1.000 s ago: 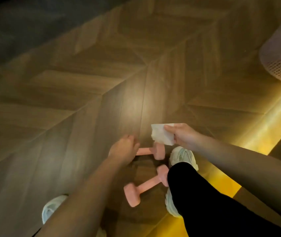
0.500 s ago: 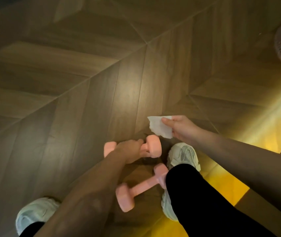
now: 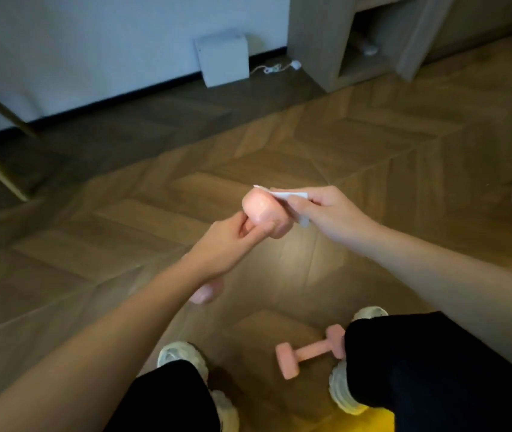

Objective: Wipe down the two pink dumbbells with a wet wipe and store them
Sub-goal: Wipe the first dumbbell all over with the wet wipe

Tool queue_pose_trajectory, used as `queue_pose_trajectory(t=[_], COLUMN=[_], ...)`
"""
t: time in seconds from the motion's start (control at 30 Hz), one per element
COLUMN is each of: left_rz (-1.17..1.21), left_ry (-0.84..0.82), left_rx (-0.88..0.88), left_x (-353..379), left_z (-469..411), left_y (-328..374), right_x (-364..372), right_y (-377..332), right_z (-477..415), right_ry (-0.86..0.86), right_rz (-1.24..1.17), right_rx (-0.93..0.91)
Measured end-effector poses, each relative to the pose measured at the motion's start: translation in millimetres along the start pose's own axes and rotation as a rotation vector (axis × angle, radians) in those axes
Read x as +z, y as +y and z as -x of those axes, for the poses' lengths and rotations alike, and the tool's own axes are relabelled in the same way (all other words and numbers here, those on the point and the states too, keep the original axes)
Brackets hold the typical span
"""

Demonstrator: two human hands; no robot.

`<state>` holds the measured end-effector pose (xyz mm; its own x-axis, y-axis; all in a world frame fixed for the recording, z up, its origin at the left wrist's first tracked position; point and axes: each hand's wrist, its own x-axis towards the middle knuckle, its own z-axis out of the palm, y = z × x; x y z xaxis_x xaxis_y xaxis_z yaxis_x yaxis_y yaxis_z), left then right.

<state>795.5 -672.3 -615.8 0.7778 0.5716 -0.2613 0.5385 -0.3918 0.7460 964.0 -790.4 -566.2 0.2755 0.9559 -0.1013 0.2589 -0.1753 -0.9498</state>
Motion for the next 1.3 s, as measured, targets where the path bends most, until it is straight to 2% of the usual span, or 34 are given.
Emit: queue_pose_trajectory(t=[0.1, 0.27, 0.47, 0.63, 0.77, 0.9, 1.0, 1.1, 1.3], left_rz=[0.084, 0.09, 0.035, 0.022, 0.011, 0.003, 0.001, -0.005, 0.092], left_ry=[0.153, 0.283, 0.301, 0.329, 0.34, 0.316, 0.313, 0.305, 0.311], left_rx=[0.021, 0.021, -0.039, -0.033, -0.024, -0.028, -0.006, 0.022, -0.004], left_x=[-40, -60, -44, -36, -38, -41, -44, -42, -40], left_z=[52, 100, 93, 73, 69, 74, 78, 82, 82], left_y=[23, 32, 21, 14, 6, -5, -8, -9, -8], right_x=[25, 54, 61, 57, 62, 73, 74, 78, 80], right_y=[-43, -59, -44, -35, -28, -21, -15, -13, -17], right_z=[15, 31, 26, 2, -5, -12, -7, -7, -11], right_ry=[0.02, 0.049, -0.017, -0.028, -0.035, -0.067, -0.087, -0.094, -0.068], right_rz=[-0.024, -0.181, -0.169, -0.182, -0.23, -0.273, -0.256, -0.316, -0.263], right_rx=[-0.149, -0.219, -0.291, -0.216, -0.234, -0.138, -0.182, -0.15, -0.169])
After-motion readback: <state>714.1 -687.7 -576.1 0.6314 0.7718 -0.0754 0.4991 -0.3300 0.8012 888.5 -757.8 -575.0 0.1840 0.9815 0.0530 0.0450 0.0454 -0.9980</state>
